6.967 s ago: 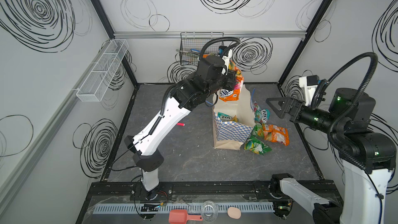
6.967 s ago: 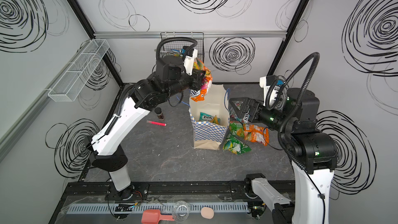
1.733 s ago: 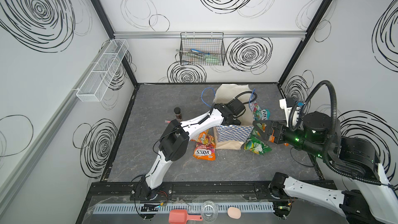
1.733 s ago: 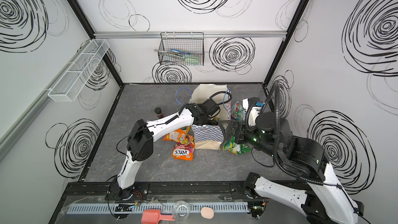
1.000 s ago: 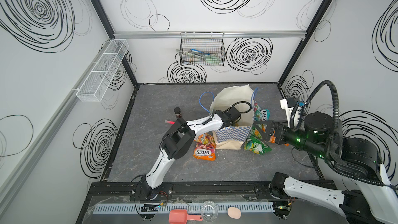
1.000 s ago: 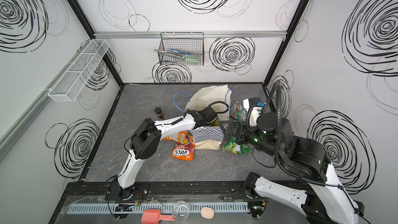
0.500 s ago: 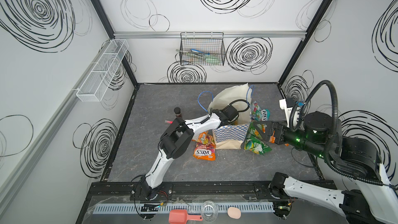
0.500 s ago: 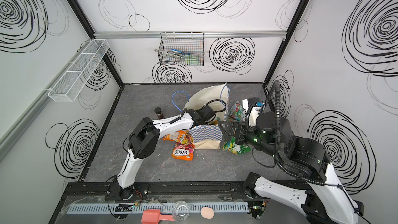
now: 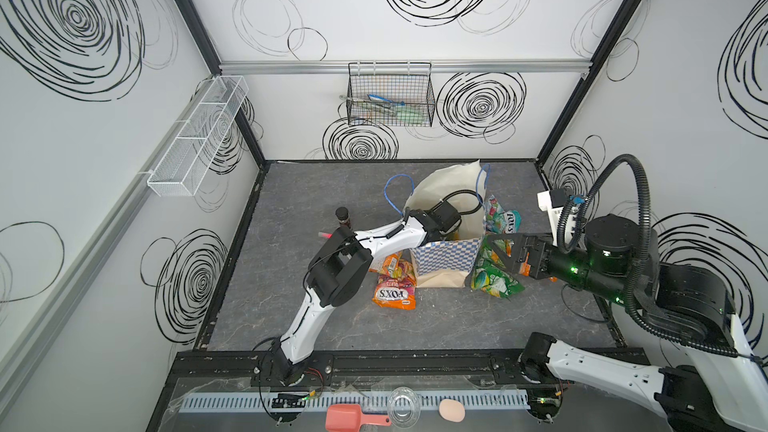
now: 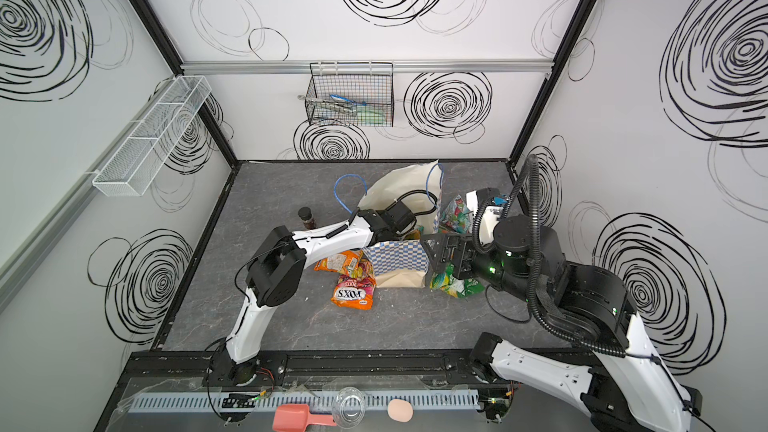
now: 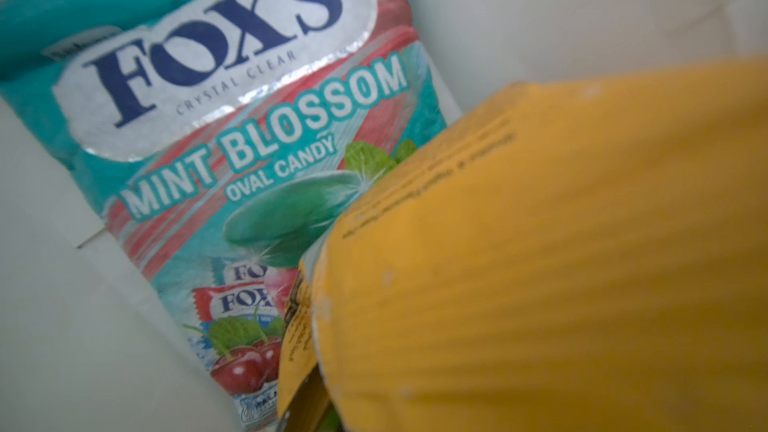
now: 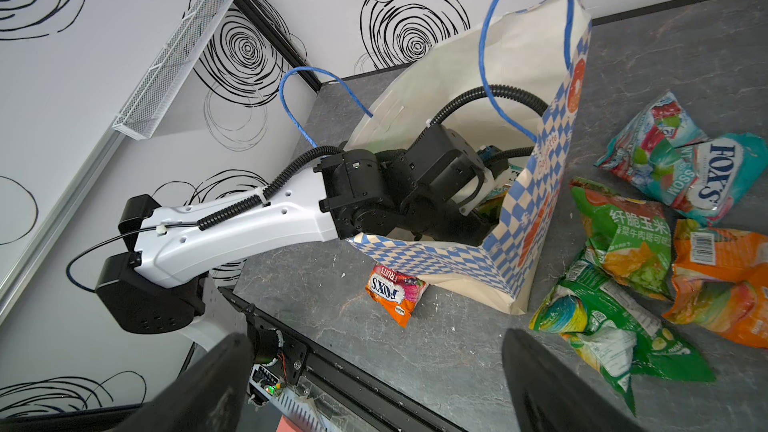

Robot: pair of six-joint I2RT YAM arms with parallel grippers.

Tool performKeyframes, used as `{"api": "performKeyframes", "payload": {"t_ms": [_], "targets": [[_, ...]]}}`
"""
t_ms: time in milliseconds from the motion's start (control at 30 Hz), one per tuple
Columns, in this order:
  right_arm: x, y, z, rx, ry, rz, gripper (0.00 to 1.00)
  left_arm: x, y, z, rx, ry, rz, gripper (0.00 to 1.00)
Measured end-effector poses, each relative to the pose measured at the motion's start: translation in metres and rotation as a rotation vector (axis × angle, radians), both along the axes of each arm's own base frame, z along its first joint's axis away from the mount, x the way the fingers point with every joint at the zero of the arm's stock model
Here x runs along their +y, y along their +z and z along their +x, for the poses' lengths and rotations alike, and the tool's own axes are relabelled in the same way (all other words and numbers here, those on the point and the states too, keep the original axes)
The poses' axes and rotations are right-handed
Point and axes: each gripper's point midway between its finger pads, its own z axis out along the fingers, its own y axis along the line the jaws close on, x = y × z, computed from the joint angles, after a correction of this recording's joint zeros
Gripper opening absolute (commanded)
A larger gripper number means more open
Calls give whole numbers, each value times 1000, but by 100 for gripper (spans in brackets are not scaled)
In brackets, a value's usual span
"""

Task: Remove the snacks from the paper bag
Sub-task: 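Grasp the yellow Krax chips packet inside the bag with the left gripper, then lift the yellow Krax packet up out of the bag with the left gripper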

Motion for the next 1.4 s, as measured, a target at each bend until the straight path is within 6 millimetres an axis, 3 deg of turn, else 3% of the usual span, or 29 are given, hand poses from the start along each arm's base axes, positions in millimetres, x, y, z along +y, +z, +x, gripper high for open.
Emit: {"api": "performKeyframes", "payload": {"t_ms": [367,700,833,1167,1300,1400], "targets": [[4,-8,0,18,13,-20,97,-4,43,27,-84,27,-25,0],[10,-19,0,46,32,-38,97,1,63,33,-109,40,-25,0],[10,-21,-1,51,37,-39,97,-2,90,41,-145,50,-63,0],[12,-21,-2,55,44,-38,97,-4,183,58,-286,80,-195,0],[12,-21,-2,55,44,-38,97,-2,200,61,-311,89,-216,0],[12,-21,-2,56,45,-38,97,2,202,63,-314,97,-210,0]]}}
